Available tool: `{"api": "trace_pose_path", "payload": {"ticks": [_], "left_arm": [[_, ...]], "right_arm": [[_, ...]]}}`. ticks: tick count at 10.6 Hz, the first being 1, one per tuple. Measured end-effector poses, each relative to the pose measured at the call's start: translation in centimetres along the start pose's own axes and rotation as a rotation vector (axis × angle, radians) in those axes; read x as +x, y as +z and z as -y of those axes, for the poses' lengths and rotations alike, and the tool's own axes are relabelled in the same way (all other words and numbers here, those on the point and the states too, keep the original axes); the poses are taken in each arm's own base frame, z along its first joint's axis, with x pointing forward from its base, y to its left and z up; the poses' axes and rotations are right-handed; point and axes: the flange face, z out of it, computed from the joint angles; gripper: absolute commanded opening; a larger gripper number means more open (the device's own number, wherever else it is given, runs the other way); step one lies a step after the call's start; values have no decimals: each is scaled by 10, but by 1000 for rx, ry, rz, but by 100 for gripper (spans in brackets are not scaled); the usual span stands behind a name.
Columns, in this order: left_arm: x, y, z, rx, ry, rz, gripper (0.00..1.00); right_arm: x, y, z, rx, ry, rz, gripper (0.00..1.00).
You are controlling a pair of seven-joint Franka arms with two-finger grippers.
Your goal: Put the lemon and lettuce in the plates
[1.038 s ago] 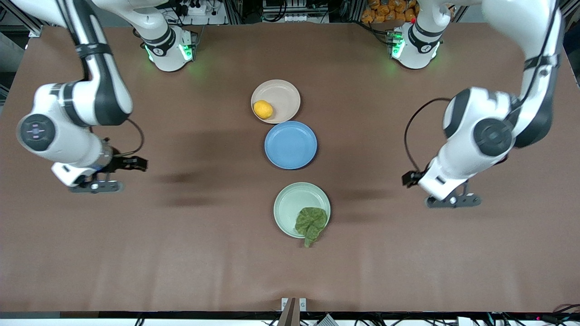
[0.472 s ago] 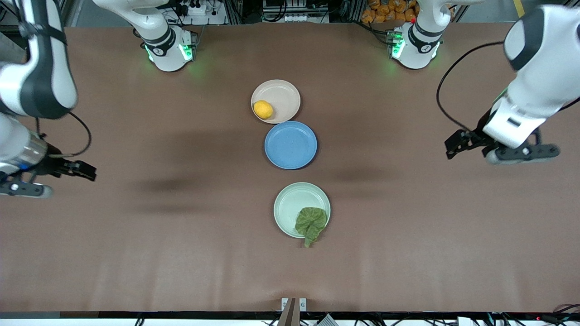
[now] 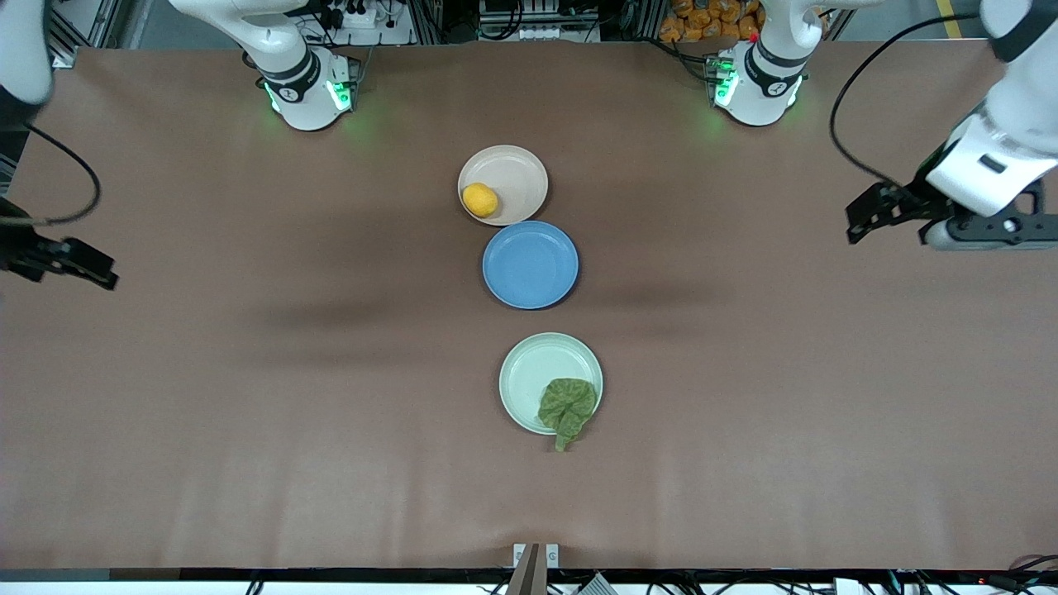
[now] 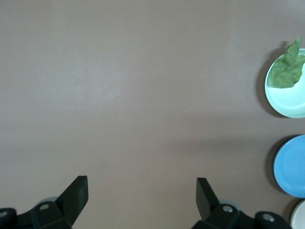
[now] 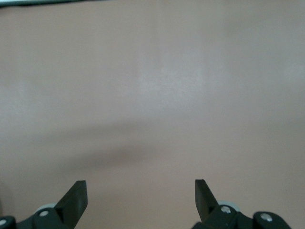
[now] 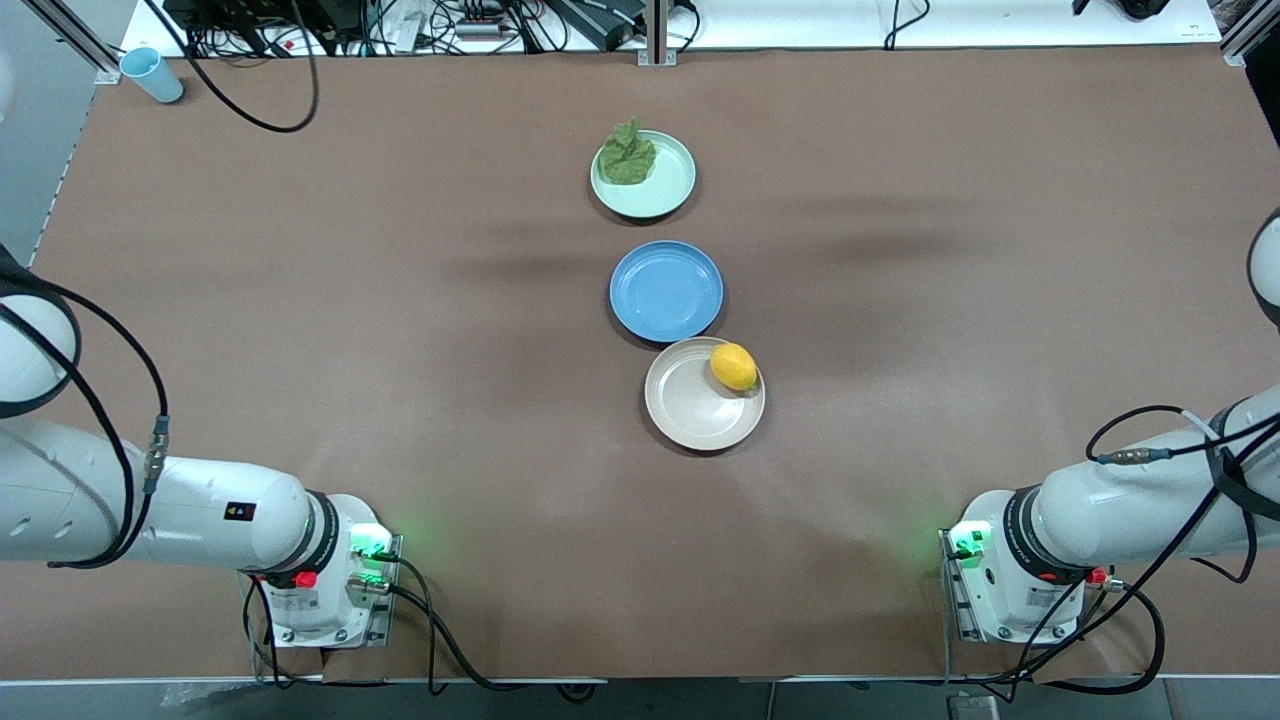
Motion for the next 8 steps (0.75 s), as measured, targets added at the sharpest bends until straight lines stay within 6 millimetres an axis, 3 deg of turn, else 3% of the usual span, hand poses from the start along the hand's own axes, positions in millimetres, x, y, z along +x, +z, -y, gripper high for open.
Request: {"api": "trace_pose_path", "payload": {"ticks": [2,4,8], "left_arm": [[-4,-21,8,3,1,24,100],[-7,-34,11,4,-3,39,100],[-11,-51,11,5,-3,48,100]], "right_arm": [[-12,-28,-3,30,7,-24,100],[-19,-43,-7,77,22,-36,100],[-23,-49,-26,81,27,-39,100]]}}
